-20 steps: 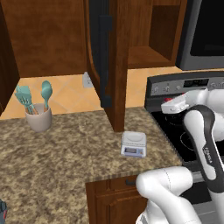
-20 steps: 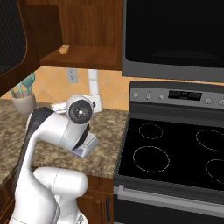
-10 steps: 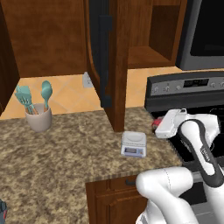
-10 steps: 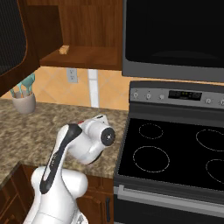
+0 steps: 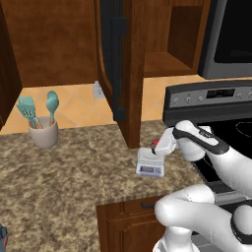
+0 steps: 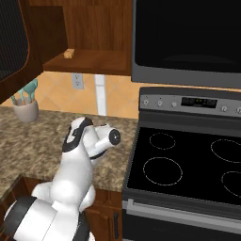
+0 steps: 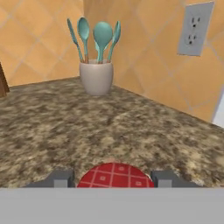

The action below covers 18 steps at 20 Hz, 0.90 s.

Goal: Pick the jam and place it on the digital scale for weighing, and close the cabinet.

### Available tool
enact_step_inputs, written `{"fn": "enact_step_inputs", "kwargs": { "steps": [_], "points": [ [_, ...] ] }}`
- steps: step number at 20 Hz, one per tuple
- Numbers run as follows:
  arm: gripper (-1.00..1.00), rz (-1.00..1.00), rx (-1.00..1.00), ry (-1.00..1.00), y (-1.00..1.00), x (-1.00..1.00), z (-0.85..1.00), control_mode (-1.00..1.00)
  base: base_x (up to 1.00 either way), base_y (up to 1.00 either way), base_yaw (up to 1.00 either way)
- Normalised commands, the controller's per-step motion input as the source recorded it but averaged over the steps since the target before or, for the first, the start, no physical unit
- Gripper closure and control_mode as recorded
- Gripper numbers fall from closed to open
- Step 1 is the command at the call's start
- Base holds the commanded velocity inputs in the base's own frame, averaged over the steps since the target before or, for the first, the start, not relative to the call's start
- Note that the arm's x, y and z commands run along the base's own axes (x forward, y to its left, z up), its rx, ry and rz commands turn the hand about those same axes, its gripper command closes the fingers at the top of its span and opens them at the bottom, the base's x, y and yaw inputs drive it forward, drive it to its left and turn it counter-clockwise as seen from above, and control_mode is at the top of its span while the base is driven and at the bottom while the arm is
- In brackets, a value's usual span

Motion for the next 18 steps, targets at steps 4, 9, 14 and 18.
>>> {"fn": "enact_step_inputs", "kwargs": {
  "steps": [4, 9, 14, 18],
  "points": [
    [1.00, 0.09, -0.06, 0.11, 0.25, 0.42, -0.40, -1.00, 0.00, 0.00, 0.00],
    [1.00, 0.14, -0.01, -0.01, 0.00, 0.09, -0.47, -1.00, 0.00, 0.00, 0.00],
    [1.00, 0.09, 0.00, -0.09, 0.00, 0.27, -0.36, -1.00, 0.00, 0.00, 0.00],
    [1.00, 0.04, 0.00, -0.09, 0.00, 0.04, -0.35, -1.00, 0.00, 0.00, 0.00]
  ]
}}
